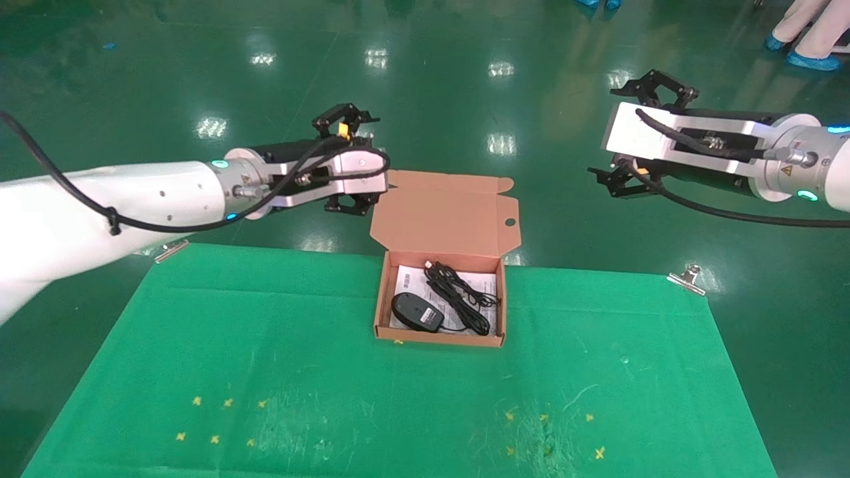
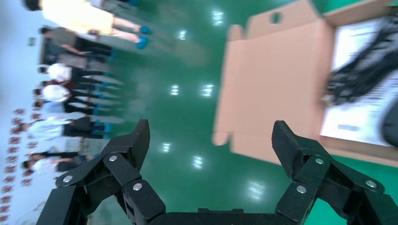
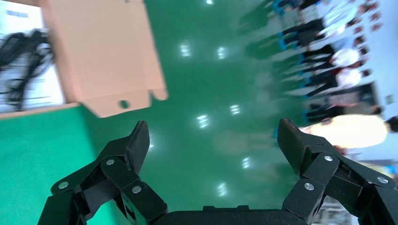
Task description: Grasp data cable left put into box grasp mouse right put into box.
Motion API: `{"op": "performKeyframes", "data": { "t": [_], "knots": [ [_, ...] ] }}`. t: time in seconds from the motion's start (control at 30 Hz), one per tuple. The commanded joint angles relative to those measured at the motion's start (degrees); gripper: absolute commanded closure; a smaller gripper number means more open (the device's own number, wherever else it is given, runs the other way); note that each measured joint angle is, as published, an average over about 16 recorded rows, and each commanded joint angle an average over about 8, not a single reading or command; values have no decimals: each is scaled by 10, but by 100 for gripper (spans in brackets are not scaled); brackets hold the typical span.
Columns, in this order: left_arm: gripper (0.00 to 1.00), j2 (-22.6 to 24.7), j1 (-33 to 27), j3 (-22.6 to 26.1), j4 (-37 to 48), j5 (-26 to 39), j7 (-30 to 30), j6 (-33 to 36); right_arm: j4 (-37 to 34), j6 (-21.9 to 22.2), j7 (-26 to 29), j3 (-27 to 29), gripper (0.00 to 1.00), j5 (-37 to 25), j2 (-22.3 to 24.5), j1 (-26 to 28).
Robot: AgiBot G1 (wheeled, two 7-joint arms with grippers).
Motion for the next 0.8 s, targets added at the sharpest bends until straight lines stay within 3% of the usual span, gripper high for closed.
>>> {"op": "performKeyframes", "data": {
  "t": [0.03, 0.8],
  "knots": [
    [0, -7, -7, -1, -10, 5, -11, -5, -2, -6, -5, -1, 0, -7, -2, 8],
    [0, -126, 144, -225, -94, -204, -73, 263, 25, -273, -18, 283, 0, 197, 20, -198]
  ]
}}
